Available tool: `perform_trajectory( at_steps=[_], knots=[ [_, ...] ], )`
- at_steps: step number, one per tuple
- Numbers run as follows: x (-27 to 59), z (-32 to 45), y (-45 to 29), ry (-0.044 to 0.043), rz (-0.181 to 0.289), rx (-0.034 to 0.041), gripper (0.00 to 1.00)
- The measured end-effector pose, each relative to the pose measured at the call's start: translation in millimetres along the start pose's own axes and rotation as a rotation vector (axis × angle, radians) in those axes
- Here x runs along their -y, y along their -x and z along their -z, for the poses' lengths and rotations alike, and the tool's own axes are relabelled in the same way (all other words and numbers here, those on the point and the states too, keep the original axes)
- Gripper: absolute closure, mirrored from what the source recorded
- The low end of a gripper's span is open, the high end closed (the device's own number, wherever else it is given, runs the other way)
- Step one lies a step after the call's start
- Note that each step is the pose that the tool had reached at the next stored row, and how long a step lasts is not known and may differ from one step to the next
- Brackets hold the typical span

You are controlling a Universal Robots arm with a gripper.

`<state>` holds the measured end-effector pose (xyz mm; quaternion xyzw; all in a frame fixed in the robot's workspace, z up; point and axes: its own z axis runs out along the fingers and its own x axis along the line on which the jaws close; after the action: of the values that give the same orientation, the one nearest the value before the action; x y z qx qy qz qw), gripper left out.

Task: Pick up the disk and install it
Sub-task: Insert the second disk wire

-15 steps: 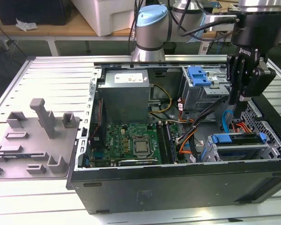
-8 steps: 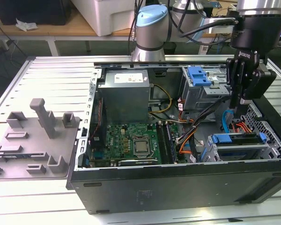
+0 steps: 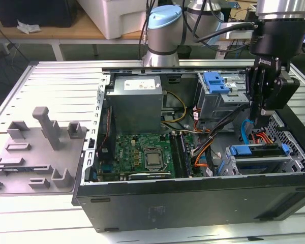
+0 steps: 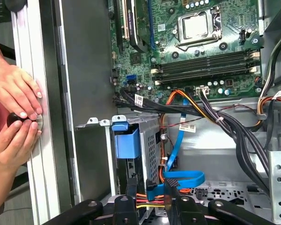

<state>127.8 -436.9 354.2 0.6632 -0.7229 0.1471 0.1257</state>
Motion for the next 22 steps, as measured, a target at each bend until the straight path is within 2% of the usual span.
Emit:
perform_trajectory(
  at_steps=[4, 8, 12, 19, 20, 21, 22],
  knots=[
    [0.0, -0.5, 0.8, -0.0003, 0.000, -0.0029, 0.63],
    [1.2, -1.5, 1.4, -0.0010, 0.000, -0.0149, 0.63],
    [1.7, -2.8, 2.0, -0.0010, 0.000, -0.0190, 0.63],
    [1.5, -4.9, 4.2, -0.0011, 0.000, -0.0190, 0.63],
    [1.5, -5.6, 4.4, -0.0010, 0.000, -0.0190, 0.84],
    [1.5, -5.8, 4.5, -0.0002, 0.000, -0.0082, 0.84],
    [1.5, -5.7, 4.4, 0.0001, 0.000, -0.0042, 0.84]
  ],
)
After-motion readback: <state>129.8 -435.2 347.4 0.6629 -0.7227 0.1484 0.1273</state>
